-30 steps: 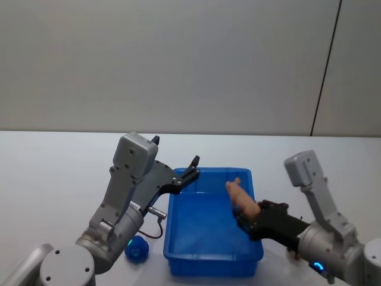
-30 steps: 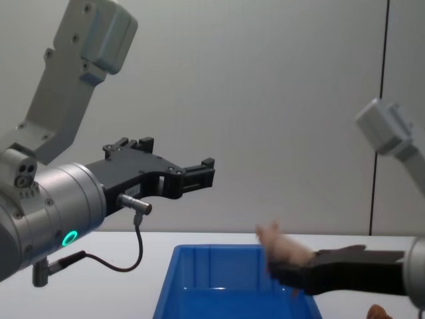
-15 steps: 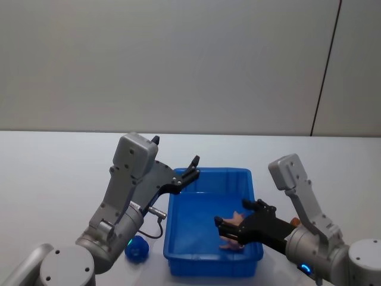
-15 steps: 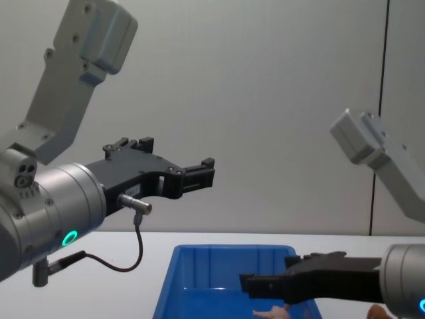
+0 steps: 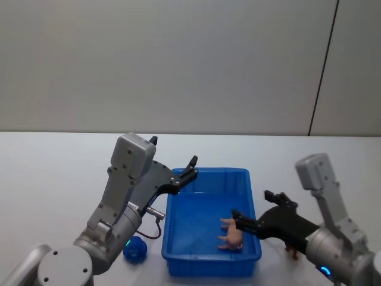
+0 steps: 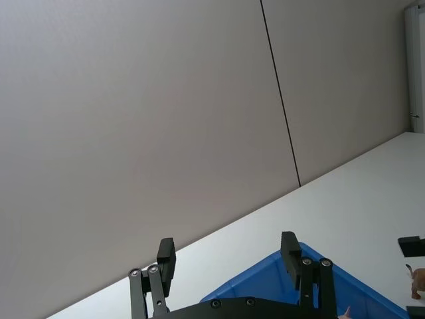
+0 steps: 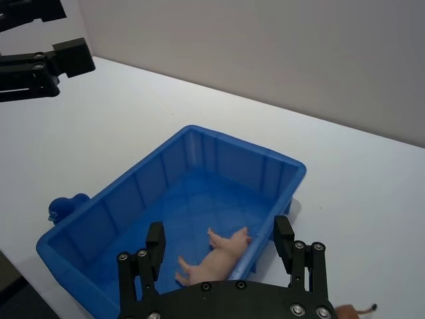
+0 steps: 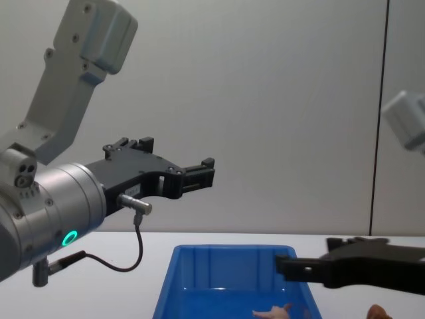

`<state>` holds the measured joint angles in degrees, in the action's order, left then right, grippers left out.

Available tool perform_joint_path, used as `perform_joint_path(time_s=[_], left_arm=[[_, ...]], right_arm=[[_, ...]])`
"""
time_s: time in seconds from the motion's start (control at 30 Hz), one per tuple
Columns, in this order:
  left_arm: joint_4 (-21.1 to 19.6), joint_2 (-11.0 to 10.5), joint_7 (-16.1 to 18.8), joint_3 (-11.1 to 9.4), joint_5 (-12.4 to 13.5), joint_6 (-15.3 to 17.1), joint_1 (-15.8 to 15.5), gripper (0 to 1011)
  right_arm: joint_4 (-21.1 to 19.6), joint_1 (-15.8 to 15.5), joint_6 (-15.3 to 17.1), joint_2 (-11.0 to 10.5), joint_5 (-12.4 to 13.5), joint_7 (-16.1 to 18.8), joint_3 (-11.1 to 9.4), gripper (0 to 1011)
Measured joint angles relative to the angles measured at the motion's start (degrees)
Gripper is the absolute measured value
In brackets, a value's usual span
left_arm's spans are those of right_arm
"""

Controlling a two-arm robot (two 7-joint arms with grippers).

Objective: Pick up the two dolls from the table and place them into the box.

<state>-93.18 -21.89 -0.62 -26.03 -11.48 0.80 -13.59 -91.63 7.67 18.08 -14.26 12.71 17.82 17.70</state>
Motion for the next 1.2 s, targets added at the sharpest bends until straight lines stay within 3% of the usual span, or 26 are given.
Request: perform_joint_path(time_s=[0.63,1.2], left_arm=[[0.0,0.0,0.0,0.0,0.0,0.0,0.0,1001],[0.0,0.0,0.0,0.0,0.0,0.0,0.0,1002]], right_arm=[[-3.2,-5.5,0.3,-4.8,4.1,-4.2,-2.7,1001],[0.3,-5.4,1.4,-4.9,3.4,-5.4,-2.9,1001]])
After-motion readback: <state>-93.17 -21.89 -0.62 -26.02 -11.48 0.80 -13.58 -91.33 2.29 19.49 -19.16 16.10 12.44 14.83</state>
